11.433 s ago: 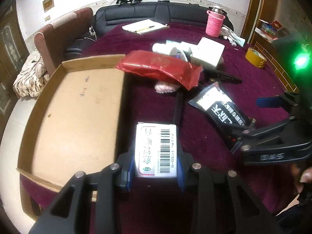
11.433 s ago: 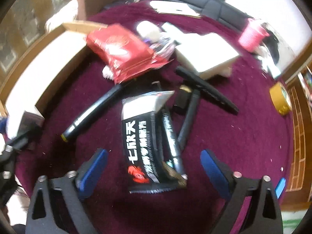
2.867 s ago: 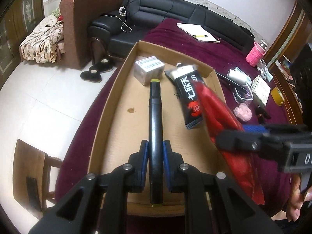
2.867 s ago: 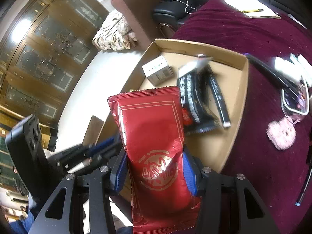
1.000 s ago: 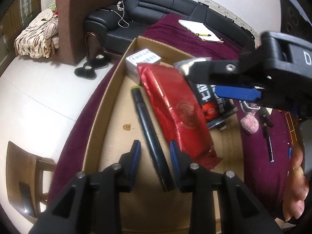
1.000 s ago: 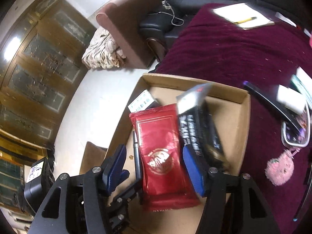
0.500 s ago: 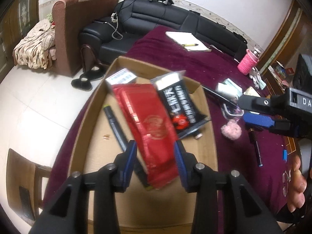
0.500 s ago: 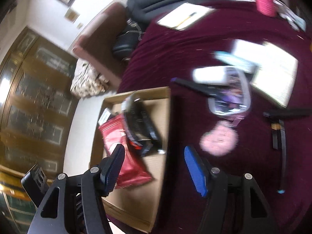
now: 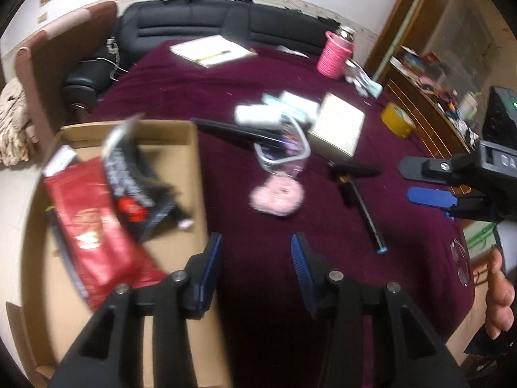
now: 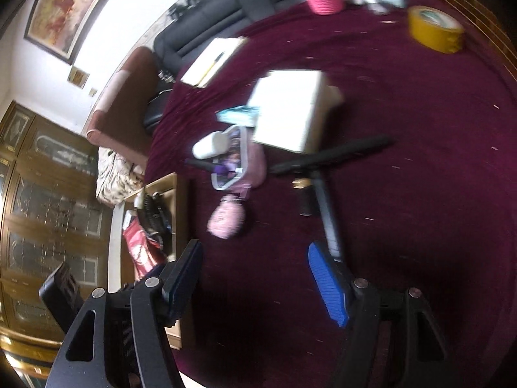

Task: Organize objects
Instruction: 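Grasp the pink plush keychain with the left gripper while the right grasps the white medicine box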

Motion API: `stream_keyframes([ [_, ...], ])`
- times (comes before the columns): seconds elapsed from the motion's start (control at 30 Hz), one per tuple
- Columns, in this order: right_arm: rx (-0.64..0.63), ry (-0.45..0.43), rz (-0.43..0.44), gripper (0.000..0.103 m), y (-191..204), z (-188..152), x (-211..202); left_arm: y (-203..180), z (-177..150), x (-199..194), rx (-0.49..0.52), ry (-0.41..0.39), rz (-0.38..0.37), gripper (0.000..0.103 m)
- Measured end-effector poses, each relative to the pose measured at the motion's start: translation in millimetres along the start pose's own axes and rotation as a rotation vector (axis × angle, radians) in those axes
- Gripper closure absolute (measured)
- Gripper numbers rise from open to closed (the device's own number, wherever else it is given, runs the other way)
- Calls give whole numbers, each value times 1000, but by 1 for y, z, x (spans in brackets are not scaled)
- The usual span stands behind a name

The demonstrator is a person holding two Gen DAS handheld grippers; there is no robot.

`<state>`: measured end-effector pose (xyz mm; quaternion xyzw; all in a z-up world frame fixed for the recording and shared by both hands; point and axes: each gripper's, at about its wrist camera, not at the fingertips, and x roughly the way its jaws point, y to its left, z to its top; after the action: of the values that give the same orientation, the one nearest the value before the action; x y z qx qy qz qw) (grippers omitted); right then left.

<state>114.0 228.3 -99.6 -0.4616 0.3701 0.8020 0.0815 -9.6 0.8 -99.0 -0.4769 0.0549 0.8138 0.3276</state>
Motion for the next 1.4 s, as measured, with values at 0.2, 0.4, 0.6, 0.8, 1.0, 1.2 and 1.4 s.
stream_keyframes([
  [0.2,53,-10,-22,29,-42,-10,-21,-26,12,31,54,41,21,55],
  [0.4,83,-15,-40,29,-69,-18,-37,-38,30,63,86,66,46,55],
  [0.6,85,-14,-65,29,-90,-22,-48,-41,40,108,129,129,156,55],
  [0.8,61,4,-66,29,-89,-11,-46,-34,42,124,114,110,189,64],
  [1.0,29,-11,-45,20,-59,27,-32,-46,17,101,80,92,160,67],
  [1.2,102,-13,-67,12,-29,80,8,-59,-15,71,120,69,188,66],
  [1.4,203,17,-138,11,-13,116,64,-48,-28,57,101,58,205,66],
])
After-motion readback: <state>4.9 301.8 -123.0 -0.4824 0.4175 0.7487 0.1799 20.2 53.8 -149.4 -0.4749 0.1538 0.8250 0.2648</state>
